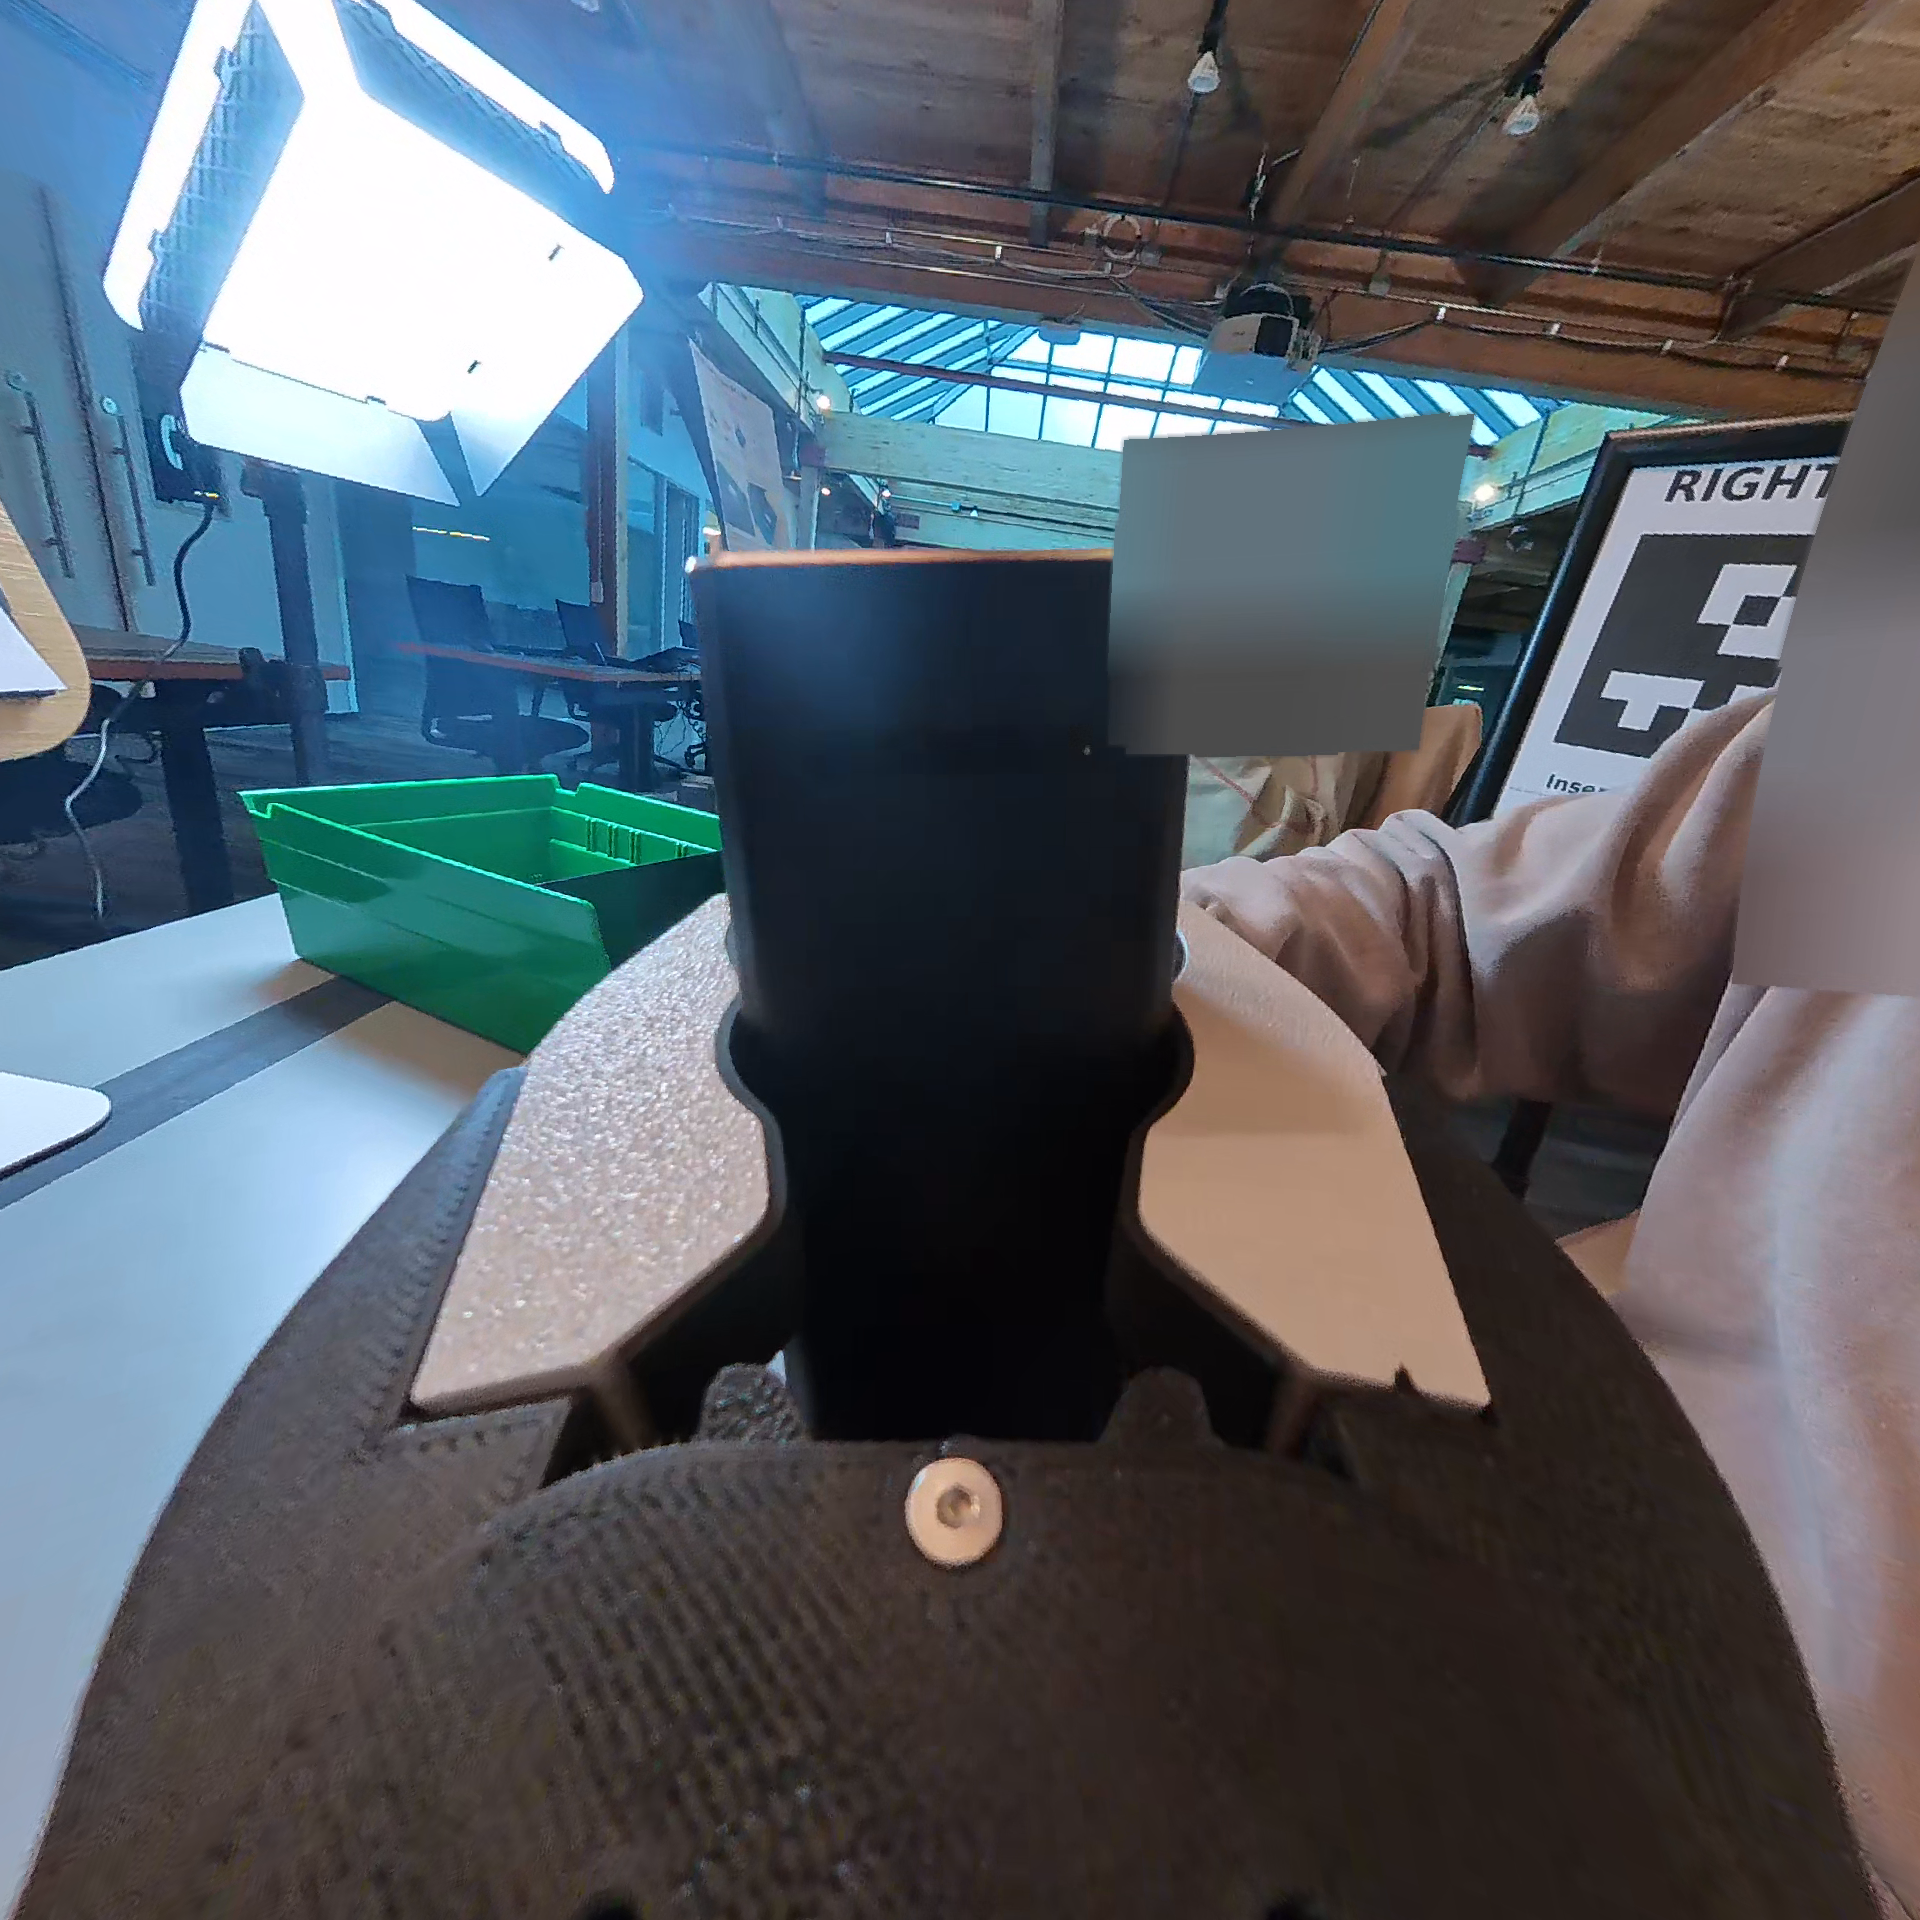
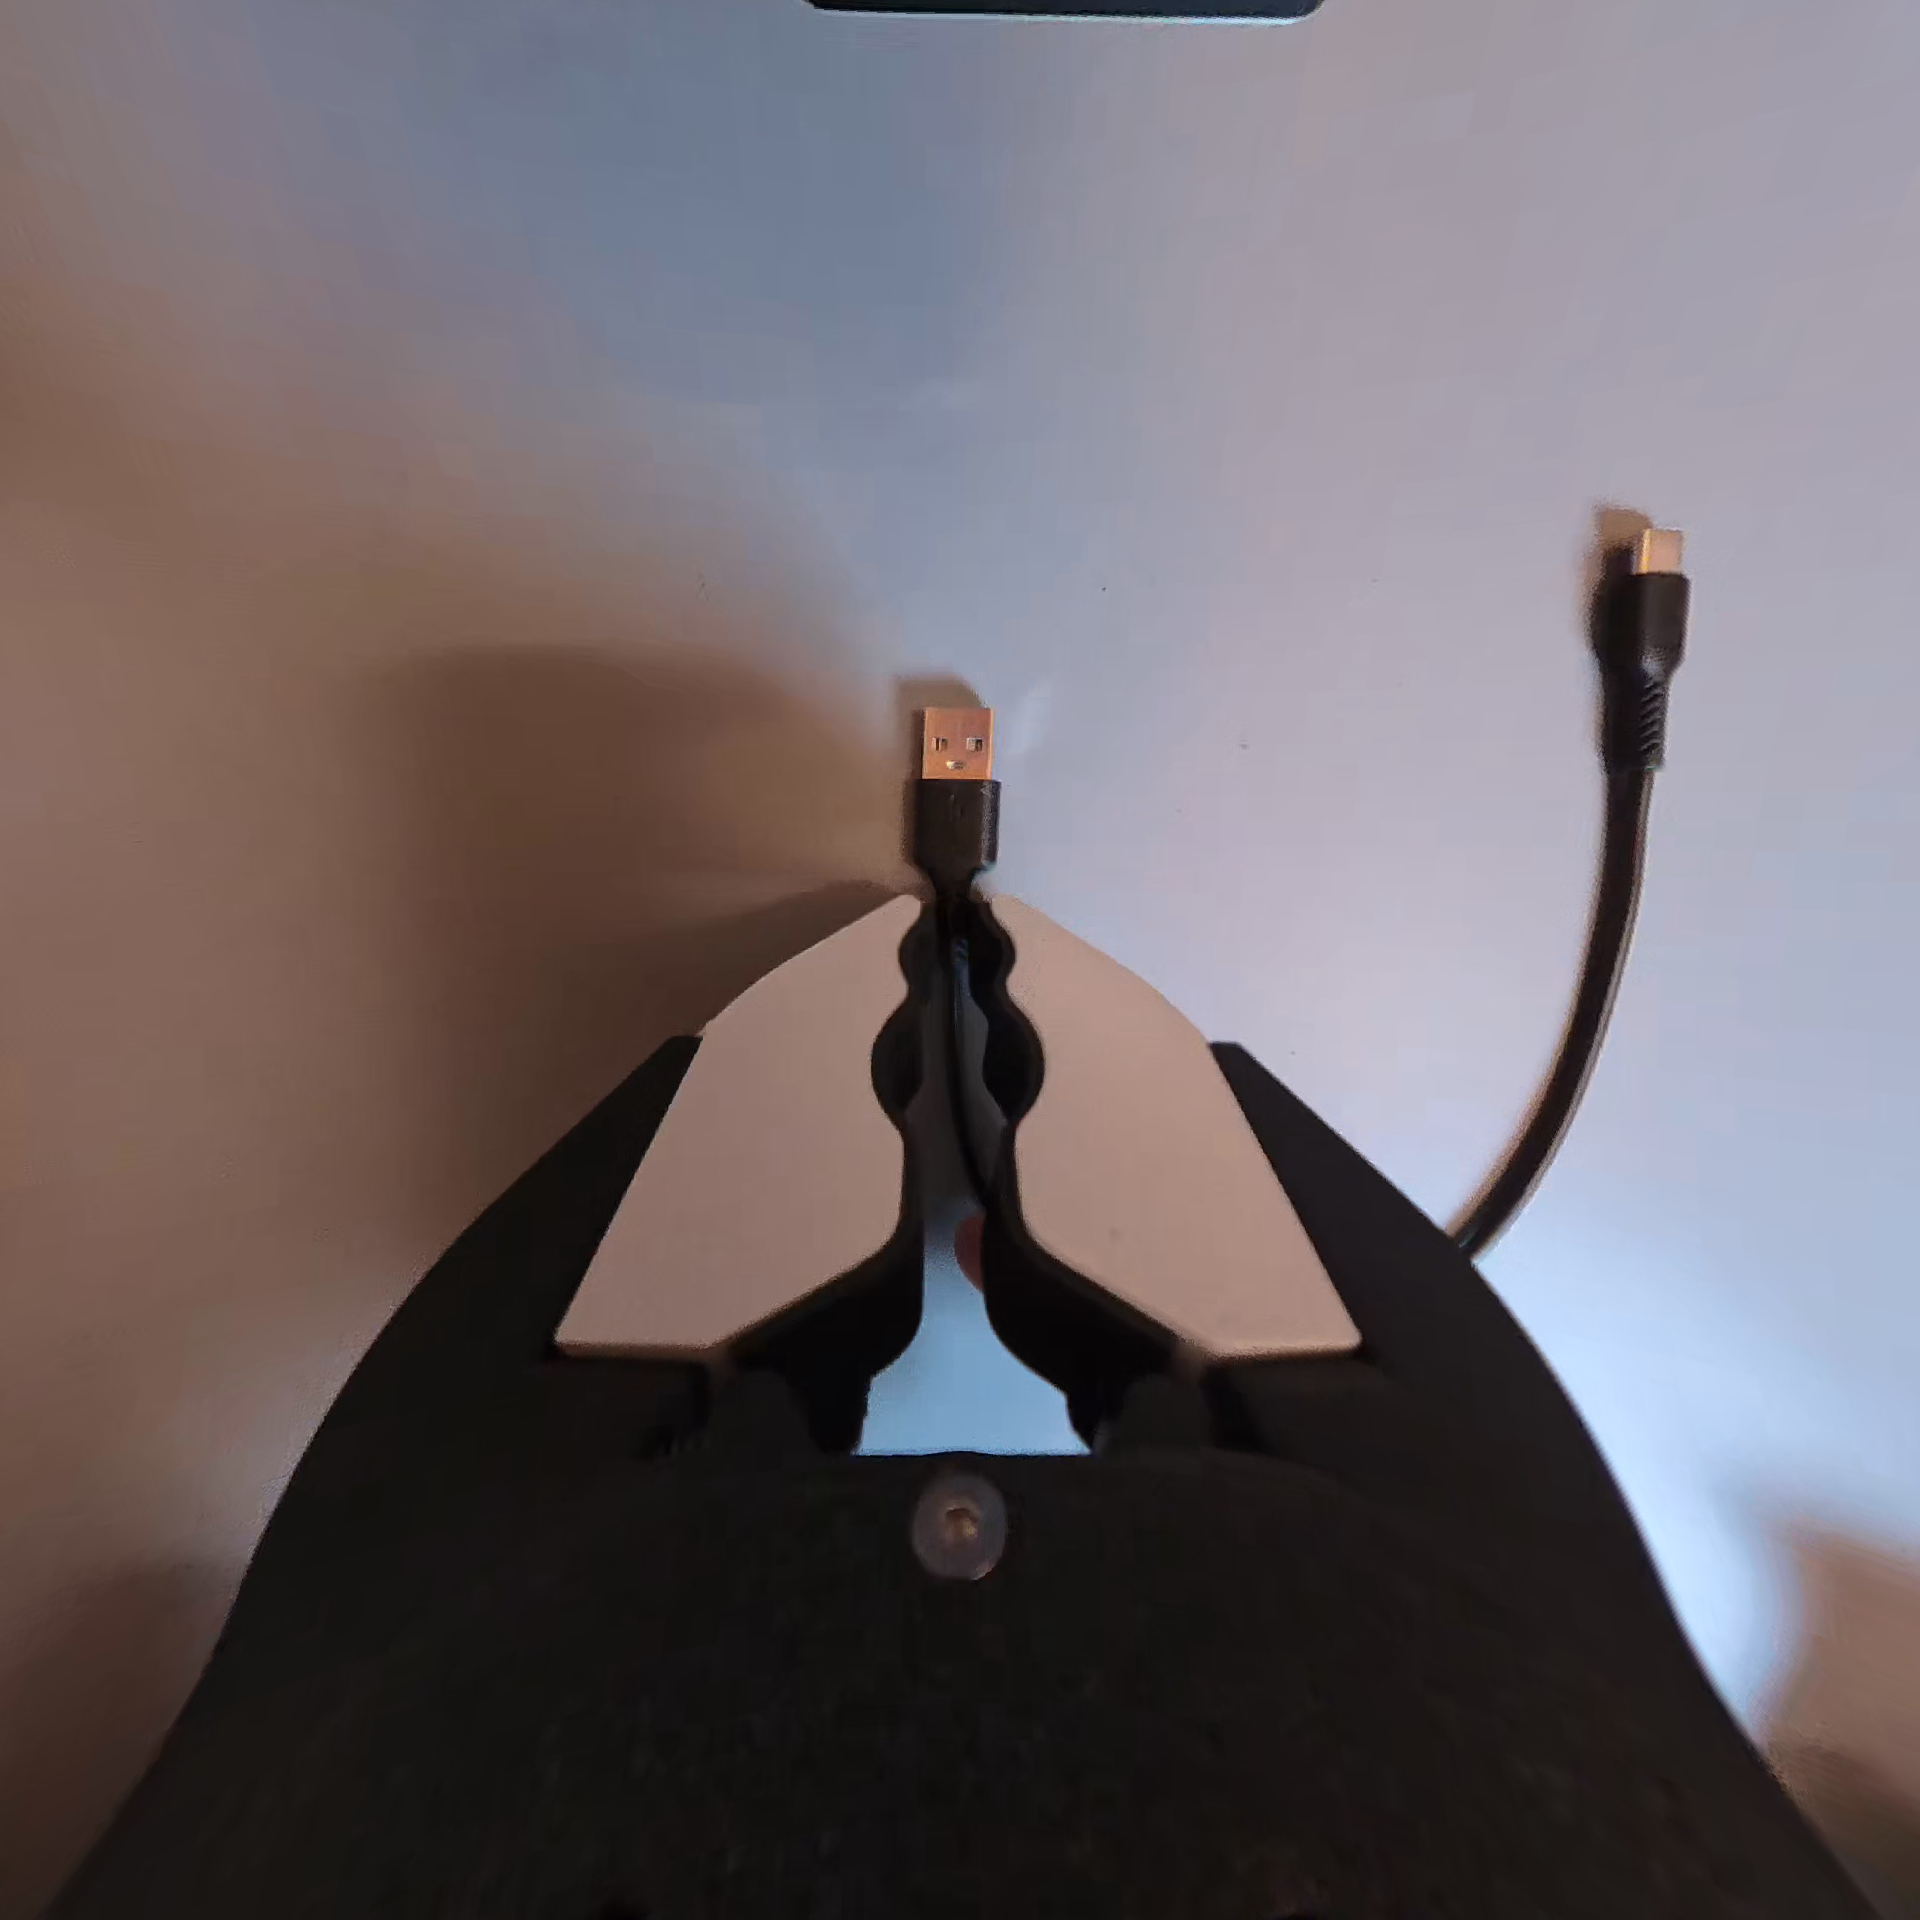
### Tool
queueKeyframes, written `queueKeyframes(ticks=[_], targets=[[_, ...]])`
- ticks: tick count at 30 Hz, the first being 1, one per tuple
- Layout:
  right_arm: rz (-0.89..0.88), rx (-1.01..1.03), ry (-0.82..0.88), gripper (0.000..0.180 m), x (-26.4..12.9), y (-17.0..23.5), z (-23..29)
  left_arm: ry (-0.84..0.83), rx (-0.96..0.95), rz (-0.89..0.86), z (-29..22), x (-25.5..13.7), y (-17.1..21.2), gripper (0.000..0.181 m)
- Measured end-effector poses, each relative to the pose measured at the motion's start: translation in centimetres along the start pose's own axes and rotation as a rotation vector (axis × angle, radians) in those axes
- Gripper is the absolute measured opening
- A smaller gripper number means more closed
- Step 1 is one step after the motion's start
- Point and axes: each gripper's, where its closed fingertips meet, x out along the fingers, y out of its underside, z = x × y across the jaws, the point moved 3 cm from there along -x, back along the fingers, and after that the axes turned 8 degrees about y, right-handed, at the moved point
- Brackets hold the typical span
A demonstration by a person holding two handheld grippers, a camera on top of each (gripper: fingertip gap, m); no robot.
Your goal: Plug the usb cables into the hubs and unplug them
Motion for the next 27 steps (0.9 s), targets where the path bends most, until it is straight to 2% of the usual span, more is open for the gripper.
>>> queueKeyframes(ticks=[1,5,10,13,18,27], targets=[[0.01,-0.012,0.001,0.006,0.0,0.0,0.0,-0.001,-0.005,-0.002,0.1,-0.1,0.0,0.072],[0.002,-0.047,0.039,0.005,-0.4,-0.2,0.3,0.009,-0.005,0.022,0.1,-0.1,0.6,0.072],[-0.13,0.137,-0.009,0.005,-5.0,-3.2,0.4,0.096,0.015,0.036,-1.2,0.6,1.1,0.072],[-0.178,0.173,-0.029,0.005,-7.4,-5.2,0.3,0.157,0.02,-0.001,-2.2,1.0,0.9,0.072],[-0.171,0.176,-0.023,0.005,-8.3,-7.2,0.7,0.175,0.039,-0.035,-2.6,1.0,0.5,0.072],[-0.128,0.173,-0.044,0.006,-8.7,-7.9,0.7,0.164,0.04,-0.015,-2.5,1.2,0.8,0.073]])
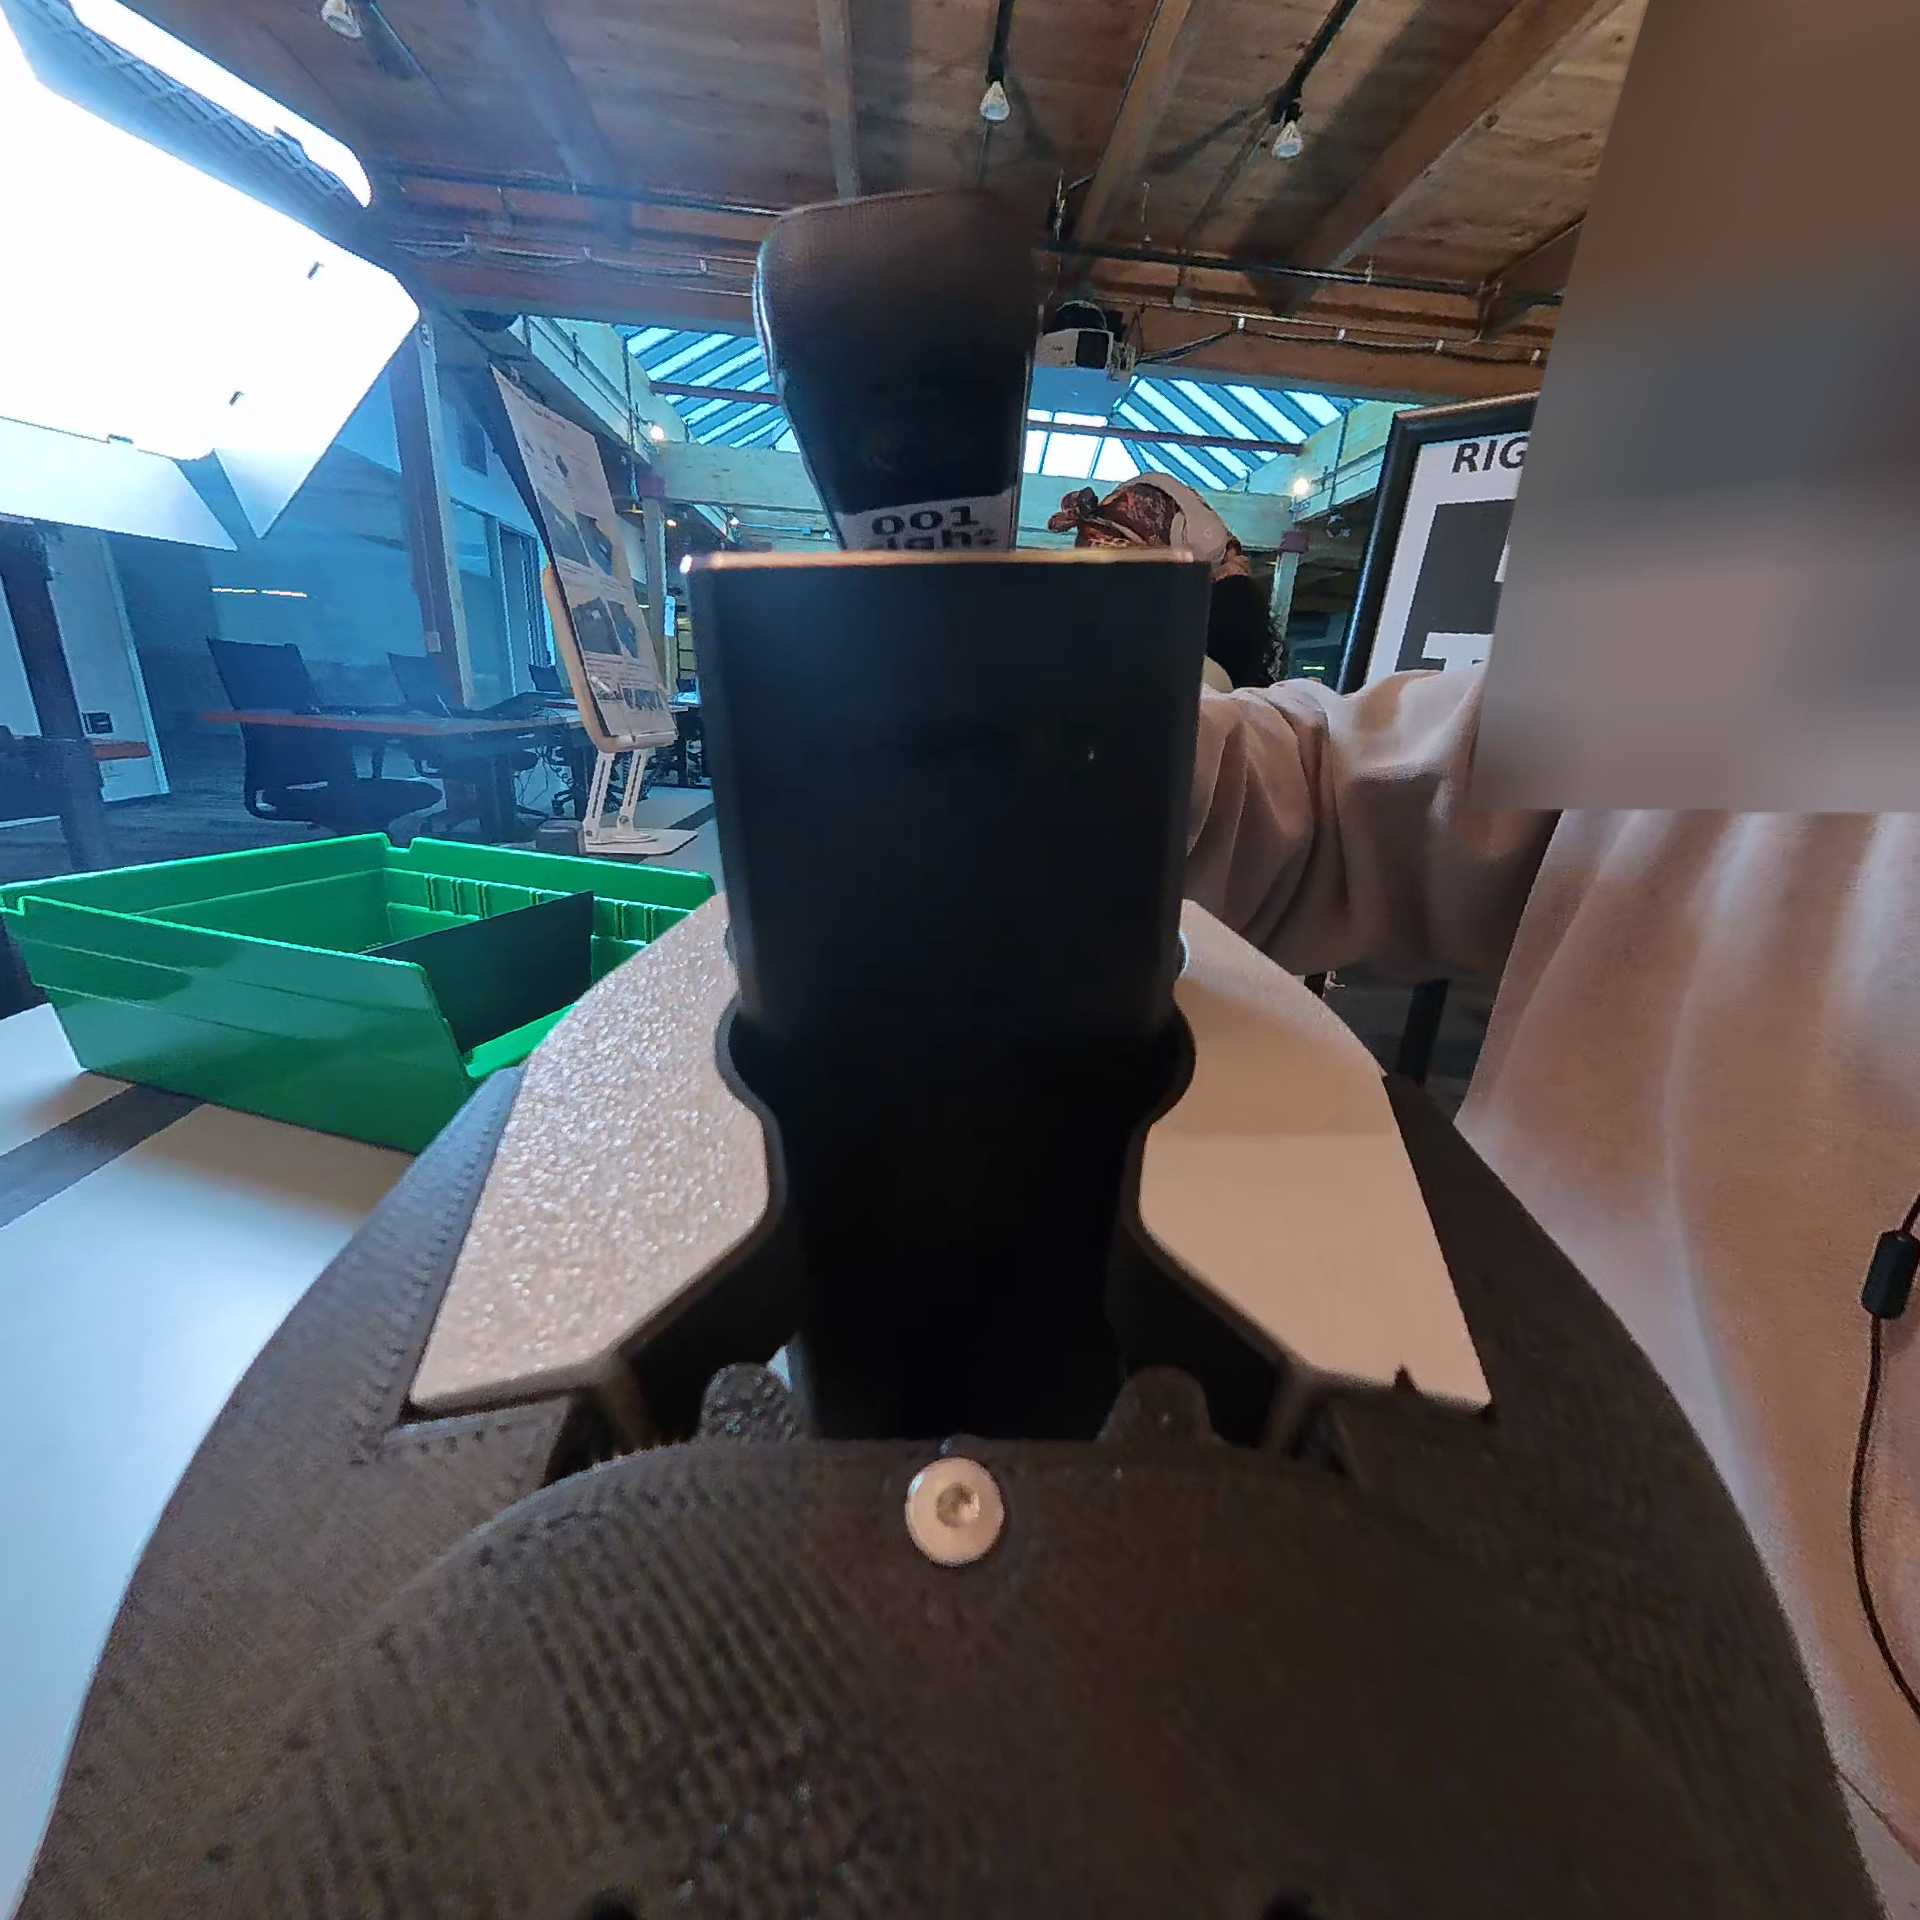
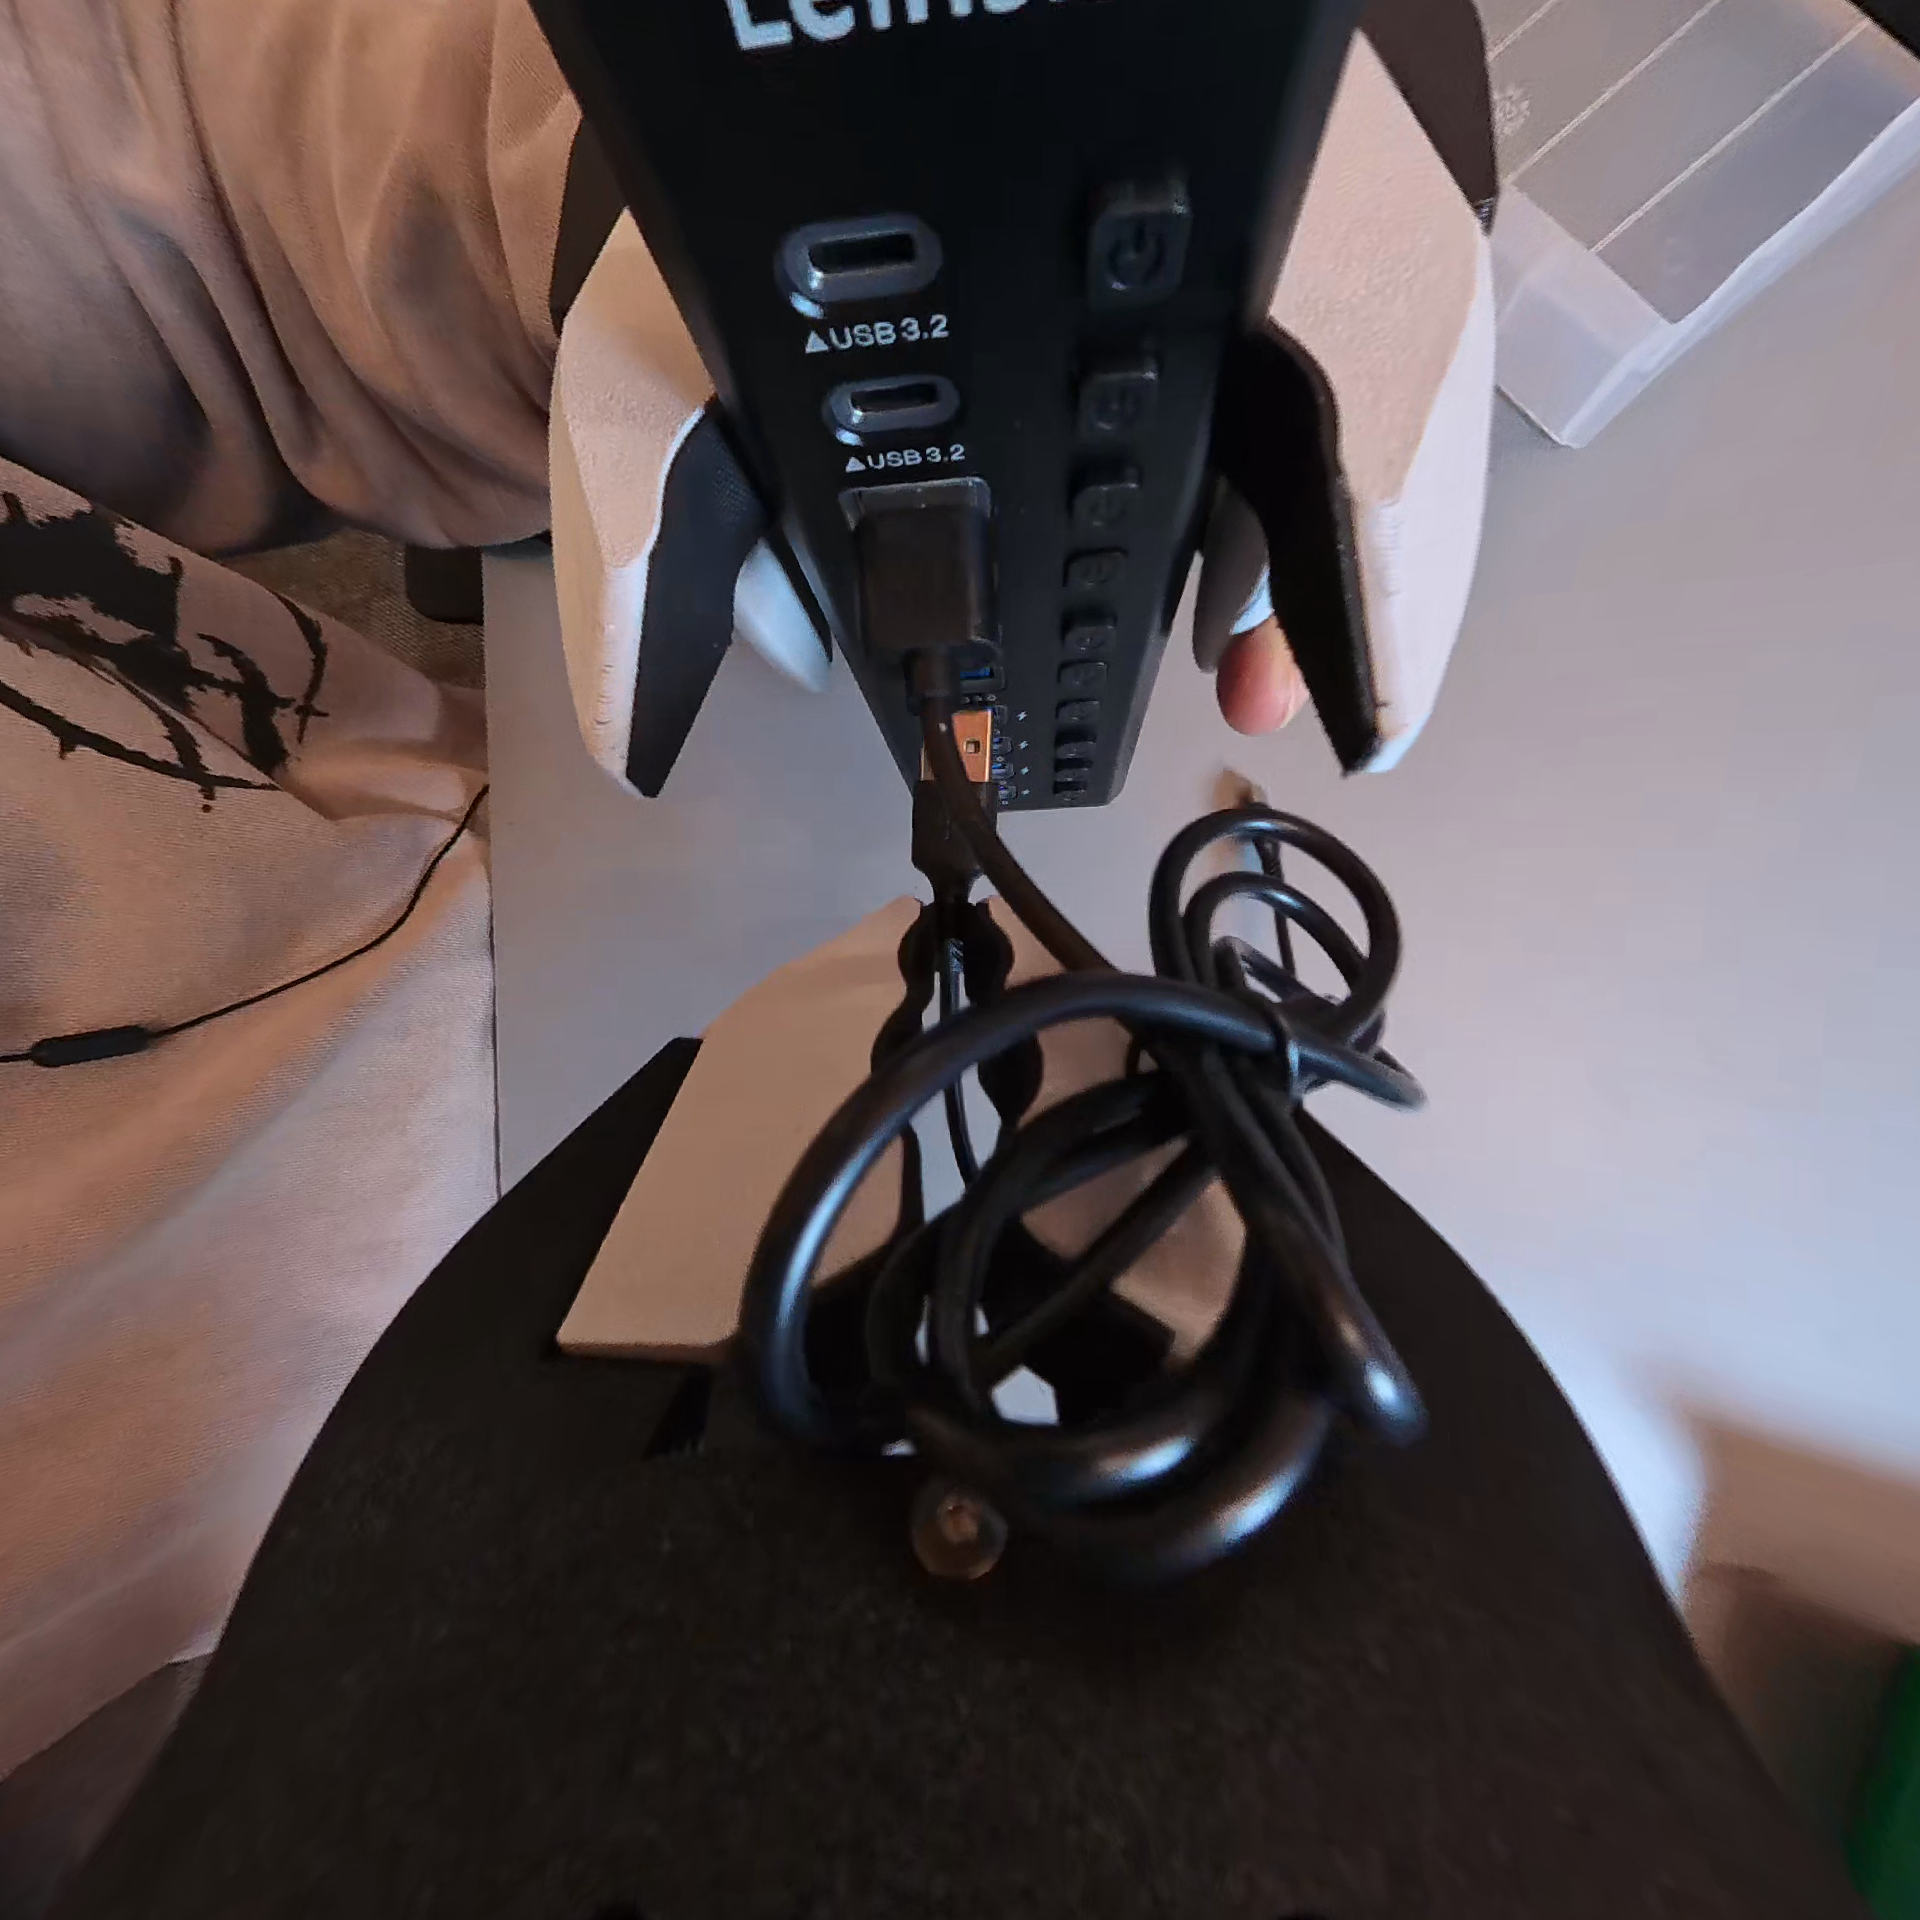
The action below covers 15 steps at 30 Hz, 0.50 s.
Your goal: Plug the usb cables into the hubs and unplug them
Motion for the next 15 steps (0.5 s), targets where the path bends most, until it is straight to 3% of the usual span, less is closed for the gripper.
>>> queueKeyframes(ticks=[15], targets=[[0.007,0.018,-0.029,0.006,-0.92,-0.45,-0.33,-0.001,-0.012,0.035,0.07,0.14,0.43,0.072]])
